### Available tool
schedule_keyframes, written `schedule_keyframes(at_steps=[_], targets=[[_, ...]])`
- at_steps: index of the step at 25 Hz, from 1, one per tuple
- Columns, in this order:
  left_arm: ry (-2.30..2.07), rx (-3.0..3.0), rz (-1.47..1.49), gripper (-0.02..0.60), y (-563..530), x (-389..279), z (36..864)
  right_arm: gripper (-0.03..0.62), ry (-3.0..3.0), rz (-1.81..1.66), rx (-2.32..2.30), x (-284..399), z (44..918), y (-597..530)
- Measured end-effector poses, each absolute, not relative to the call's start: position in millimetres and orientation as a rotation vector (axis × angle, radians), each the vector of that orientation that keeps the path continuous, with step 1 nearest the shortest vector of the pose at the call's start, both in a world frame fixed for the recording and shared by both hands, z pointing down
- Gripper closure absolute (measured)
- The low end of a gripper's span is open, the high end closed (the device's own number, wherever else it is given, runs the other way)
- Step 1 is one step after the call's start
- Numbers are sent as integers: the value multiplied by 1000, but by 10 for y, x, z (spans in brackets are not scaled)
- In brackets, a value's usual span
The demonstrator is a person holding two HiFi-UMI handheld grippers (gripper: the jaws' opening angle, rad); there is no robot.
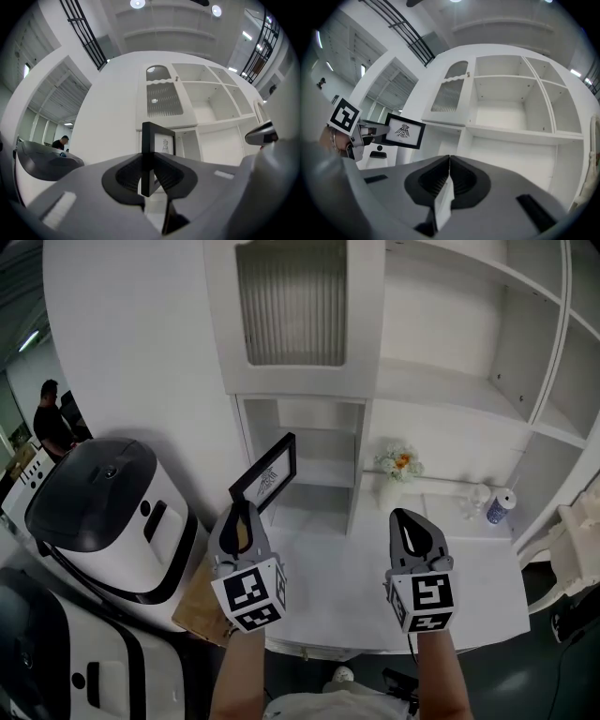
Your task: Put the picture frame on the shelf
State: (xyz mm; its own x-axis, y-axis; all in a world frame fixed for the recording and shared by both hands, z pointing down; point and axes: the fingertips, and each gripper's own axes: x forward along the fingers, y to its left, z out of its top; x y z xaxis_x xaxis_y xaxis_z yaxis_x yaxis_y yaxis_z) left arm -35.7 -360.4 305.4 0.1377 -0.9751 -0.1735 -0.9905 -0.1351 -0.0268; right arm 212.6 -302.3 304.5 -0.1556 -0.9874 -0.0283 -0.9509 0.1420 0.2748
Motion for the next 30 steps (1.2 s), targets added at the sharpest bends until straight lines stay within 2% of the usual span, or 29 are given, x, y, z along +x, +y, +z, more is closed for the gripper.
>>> schedule_keyframes(at_steps=[14,30], targets=[[2307,-2084,134,502,-4236,-207,3278,585,-2363,-311,1803,2477,3229,-3810],[2456,-2087,99,502,-4895,-185,3654,585,-2356,-258,1752,2538,3462,-4358]])
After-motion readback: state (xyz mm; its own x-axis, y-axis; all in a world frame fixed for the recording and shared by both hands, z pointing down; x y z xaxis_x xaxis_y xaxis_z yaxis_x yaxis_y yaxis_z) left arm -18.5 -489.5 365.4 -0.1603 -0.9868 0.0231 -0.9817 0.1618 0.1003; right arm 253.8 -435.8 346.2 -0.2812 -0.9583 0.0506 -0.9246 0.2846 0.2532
